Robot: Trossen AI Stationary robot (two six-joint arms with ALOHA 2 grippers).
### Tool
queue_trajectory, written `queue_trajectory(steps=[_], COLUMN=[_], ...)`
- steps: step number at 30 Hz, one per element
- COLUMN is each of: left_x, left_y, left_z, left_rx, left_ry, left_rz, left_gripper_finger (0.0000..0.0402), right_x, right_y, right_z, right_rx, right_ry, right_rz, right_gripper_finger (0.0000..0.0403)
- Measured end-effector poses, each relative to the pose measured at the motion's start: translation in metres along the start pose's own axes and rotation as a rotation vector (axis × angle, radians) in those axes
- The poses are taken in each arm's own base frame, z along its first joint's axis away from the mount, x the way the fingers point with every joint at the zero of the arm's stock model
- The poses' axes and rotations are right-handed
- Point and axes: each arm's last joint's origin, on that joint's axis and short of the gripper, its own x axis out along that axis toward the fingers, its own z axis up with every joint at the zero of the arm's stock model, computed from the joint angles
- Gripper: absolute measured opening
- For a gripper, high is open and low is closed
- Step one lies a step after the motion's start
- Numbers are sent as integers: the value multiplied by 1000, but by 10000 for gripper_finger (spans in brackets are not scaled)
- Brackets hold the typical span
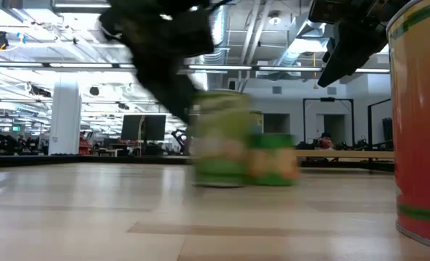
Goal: Pick and place cans onto a shelf
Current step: Move the cans to the middle right of the table
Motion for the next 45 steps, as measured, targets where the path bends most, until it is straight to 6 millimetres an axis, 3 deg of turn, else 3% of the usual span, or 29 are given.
queue_trajectory(steps=[5, 11, 19, 25, 30, 39, 45], left_x=[-4, -21, -12, -8, -7, -3, -3], left_y=[16, -5, -30, -42, -50, -83, -88], left_z=[24, 13, 14, 17, 18, 28, 27], left_rx=[7, -21, 85, 159, 192, 304, 266], left_ry=[-45, 182, 155, 100, 70, -108, -121], left_rz=[51, -61, -50, -3, 73, 115, 178], left_gripper_finger=[0, 0, 0, 0, 0, 0, 0], right_x=[0, -1, -4, -20, -26, 26, 40], right_y=[0, 2, 18, 56, 96, 152, 191], right_z=[0, -3, -13, -41, -60, -93, -90], right_rx=[4, -4, 4, 28, 54, 40, -49], right_ry=[2, 22, 177, 297, 180, 264, 164], right_rz=[-1, 13, 269, 358, 367, 487, 526], right_gripper_finger=[20, 25, 19, 20, 17, 16, 14])
